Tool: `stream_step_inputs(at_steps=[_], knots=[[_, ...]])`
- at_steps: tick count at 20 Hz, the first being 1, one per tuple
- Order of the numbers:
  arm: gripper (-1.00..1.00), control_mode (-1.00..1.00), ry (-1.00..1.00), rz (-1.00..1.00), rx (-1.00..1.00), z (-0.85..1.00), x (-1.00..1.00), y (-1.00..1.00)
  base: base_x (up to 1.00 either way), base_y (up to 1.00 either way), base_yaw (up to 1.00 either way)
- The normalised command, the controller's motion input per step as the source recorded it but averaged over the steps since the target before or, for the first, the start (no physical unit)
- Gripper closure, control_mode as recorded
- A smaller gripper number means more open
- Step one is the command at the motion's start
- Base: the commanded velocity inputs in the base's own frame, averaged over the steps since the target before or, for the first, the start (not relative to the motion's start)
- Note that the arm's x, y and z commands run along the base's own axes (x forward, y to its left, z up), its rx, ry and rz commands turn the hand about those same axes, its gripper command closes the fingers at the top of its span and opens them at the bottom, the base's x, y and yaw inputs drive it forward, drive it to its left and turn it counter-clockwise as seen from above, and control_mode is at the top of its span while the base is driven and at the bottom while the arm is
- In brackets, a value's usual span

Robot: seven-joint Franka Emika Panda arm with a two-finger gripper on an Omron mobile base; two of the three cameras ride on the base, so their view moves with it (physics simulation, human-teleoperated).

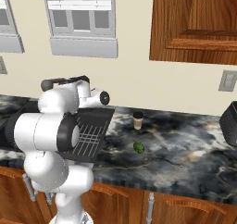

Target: Turn on the sink faucet. Then move the avocado from the counter to the sink. Turn off the sink. Move the vegetable from the sink to the pot next to the stove. Finally move the pot to the rear left burner.

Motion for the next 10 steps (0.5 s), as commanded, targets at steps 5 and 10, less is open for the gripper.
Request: stream_step_inputs(at_steps=[5, 10], knots=[[-1.0, -1.0, 0.0, 0.06, 0.01, 0.0, 0.39, 0.06, 0.0, 0.0, 0.0], [-1.0, -1.0, 0.0, 0.08, 0.0, -0.06, 0.38, 0.07, 0.0, 0.0, 0.0]])
